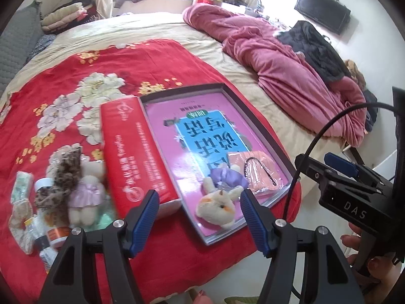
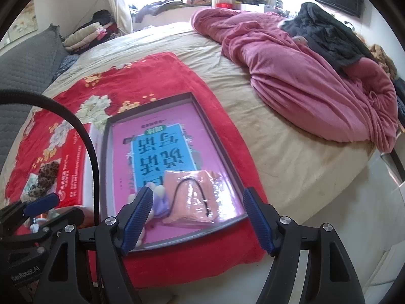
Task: Organize soft objects
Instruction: 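Move both open tools back over the pile of items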
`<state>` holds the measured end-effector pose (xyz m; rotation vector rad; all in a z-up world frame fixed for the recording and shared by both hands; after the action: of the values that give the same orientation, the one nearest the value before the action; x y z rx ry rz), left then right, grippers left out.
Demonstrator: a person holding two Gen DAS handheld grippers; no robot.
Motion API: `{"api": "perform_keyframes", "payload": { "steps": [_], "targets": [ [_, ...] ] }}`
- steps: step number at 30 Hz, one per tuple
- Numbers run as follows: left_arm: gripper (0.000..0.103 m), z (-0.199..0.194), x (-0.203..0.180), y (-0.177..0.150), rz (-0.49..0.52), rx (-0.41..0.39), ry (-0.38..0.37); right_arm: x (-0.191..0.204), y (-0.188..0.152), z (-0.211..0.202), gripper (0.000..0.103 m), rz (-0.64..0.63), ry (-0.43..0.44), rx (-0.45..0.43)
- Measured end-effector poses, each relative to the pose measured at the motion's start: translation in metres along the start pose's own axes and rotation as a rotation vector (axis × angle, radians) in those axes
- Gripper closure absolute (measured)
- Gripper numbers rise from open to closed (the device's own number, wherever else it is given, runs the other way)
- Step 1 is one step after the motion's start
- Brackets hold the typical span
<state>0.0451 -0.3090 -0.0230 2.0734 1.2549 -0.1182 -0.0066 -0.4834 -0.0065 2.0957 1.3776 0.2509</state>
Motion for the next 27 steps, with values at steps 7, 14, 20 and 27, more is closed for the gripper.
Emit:
{"api": "perform_keyframes", "payload": {
  "steps": [7,14,20,27],
  "targets": [
    [0.037,-0.04,0.027,-0.003,-0.027,-0.056,0.025,0.031,0.003,-0.023,0.027,-0.036,0.019,-0.048],
    [0.037,-0.078,0.073,-0.011,-0.101,-0.107,0.074,0.078,0.004,-0.048,0.027,-0.088,0.06,-0.083],
    [0.037,-0.117,0.125,-0.029,-0.197,-0.153,0.111,0.128,0.001,-0.067,0.027,-0.146,0.103,-0.101],
    [0.037,-0.177,0.194,-0.054,-0.298,-0.221,0.198,0.182,-0.005,-0.087,0.027,-0.207,0.166,-0.12]
  ]
}}
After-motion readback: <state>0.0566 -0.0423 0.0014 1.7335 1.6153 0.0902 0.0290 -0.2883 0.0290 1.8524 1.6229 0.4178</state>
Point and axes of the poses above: each gripper's, at about its wrist camera, not at the fingertips, and z roughly the way its jaws point, x to its left, y to its top, the point moved 6 cm from there along z, roughly the way its jaws point, and after that the axes turned 14 degrees about -y, right-handed, at the moved point
